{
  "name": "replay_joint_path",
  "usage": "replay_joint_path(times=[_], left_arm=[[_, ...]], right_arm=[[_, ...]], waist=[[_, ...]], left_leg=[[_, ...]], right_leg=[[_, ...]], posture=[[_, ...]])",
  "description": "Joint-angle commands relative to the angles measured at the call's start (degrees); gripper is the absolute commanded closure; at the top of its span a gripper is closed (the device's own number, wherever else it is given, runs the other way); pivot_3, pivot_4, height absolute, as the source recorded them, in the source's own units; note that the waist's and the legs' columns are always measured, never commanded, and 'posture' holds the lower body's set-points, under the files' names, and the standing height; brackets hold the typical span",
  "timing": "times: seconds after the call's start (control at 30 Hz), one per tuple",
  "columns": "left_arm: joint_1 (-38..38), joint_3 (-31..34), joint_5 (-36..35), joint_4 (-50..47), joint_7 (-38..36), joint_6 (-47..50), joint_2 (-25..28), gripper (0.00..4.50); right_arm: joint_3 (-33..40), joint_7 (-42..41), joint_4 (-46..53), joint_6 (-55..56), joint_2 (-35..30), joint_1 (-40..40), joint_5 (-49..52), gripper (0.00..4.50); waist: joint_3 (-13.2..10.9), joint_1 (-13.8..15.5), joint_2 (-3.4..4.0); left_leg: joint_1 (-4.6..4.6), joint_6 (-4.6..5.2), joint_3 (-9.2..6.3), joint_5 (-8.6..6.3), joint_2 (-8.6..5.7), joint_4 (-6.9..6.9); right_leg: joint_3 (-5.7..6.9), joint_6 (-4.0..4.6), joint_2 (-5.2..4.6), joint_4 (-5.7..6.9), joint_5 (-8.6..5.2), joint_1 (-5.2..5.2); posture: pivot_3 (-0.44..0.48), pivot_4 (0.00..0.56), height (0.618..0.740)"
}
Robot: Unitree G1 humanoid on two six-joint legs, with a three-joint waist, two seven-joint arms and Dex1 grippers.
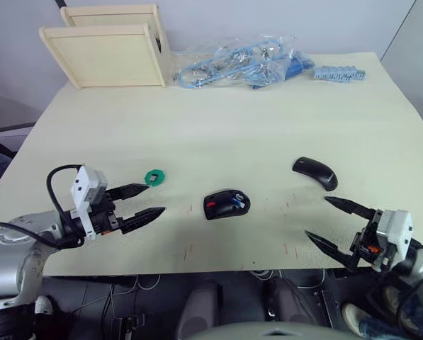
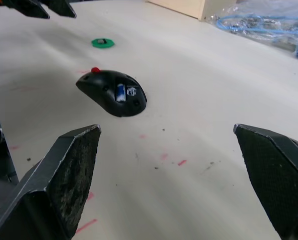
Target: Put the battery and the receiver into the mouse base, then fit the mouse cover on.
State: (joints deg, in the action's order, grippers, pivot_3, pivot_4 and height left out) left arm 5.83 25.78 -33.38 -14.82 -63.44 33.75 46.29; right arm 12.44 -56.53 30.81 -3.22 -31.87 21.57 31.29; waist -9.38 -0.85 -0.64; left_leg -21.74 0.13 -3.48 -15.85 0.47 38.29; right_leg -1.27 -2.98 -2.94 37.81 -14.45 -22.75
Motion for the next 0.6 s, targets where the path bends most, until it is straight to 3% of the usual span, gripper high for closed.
replay_joint_path(times=[0.03,0.27,0.53,0.6], left_arm=[[1.18,4.86,-1.36,1.72,0.84,-1.76,0.07,0.05],[2.47,9.3,-1.42,7.18,3.38,-2.44,-0.2,0.05],[-2.37,6.26,0.26,7.25,12.64,-0.4,-0.89,0.05],[-3.44,4.86,-0.06,6.42,14.25,0.72,-1.72,0.55]], right_arm=[[0.67,-2.19,1.19,1.28,-0.05,-0.72,4.26,0.0],[0.35,-4.79,1.05,0.56,-0.55,-1.55,8.05,0.0],[-0.26,-4.04,1.98,-0.92,-1.56,-3.14,8.51,0.0],[-0.62,-3.8,1.82,-1.36,-1.6,-3.75,8.63,0.0]], waist=[[0.0,0.06,0.0],[-0.01,0.12,-0.01],[0.01,0.31,-0.06],[0.0,0.19,-0.05]], left_leg=[[0.0,0.0,0.0,0.0,0.01,0.0],[-0.01,0.0,0.01,0.0,-0.02,0.0],[-0.02,0.0,-0.03,0.0,-0.04,0.01],[-0.01,0.0,-0.02,0.0,-0.09,0.01]], right_leg=[[0.0,0.0,0.0,0.0,0.0,0.0],[0.01,0.0,-0.02,-0.02,0.0,0.0],[0.04,-0.01,-0.04,0.0,0.01,0.0],[0.02,-0.01,-0.04,0.0,0.01,0.01]], posture=[[0.0,0.15,0.74],[0.0,0.15,0.74],[0.0,0.15,0.74],[0.0,0.15,0.74]])
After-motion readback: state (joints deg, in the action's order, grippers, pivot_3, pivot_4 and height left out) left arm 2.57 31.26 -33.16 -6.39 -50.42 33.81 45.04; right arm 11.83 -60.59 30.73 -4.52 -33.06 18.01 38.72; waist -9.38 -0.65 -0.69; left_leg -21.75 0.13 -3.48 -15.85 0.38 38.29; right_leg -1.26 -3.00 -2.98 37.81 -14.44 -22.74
